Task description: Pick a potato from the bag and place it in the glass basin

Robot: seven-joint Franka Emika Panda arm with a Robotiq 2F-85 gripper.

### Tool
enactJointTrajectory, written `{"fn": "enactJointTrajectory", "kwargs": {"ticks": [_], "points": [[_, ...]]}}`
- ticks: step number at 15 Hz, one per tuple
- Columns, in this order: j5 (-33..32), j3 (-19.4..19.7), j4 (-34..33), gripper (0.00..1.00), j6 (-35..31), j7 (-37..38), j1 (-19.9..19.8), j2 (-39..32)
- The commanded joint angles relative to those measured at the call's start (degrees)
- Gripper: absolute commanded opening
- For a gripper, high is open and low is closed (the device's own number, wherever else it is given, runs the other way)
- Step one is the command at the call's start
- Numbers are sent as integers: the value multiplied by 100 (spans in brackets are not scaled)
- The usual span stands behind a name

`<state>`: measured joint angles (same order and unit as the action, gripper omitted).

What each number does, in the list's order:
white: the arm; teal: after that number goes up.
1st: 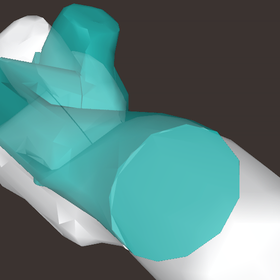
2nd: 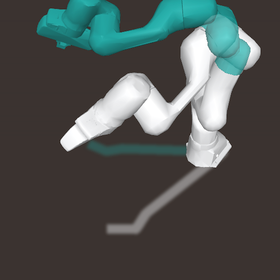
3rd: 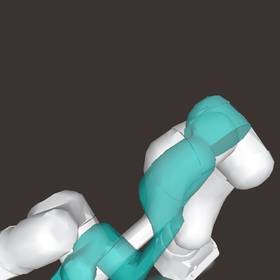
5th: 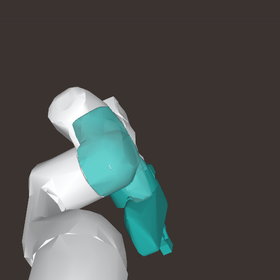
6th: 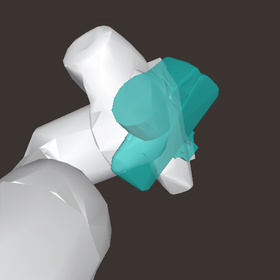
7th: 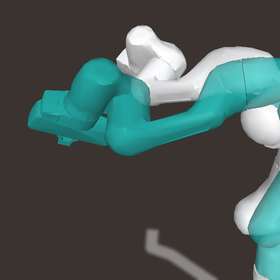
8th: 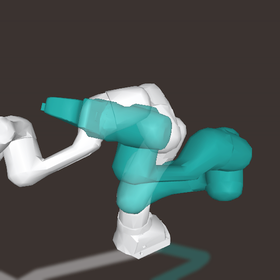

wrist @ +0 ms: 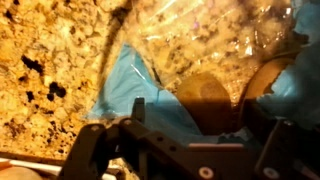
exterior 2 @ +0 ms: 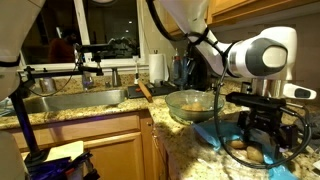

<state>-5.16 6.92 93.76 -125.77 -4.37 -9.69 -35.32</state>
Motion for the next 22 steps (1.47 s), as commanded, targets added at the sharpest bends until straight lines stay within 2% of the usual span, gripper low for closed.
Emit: {"fn": "enactJointTrajectory", "kwargs": {"ticks": [1,14,22], "points": [[-52,35,-14,100,234,164,89,24],[-82,71,45,100,-340,75,8,-85],[-56,91,14,100,-473,62,-25,-178]]}}
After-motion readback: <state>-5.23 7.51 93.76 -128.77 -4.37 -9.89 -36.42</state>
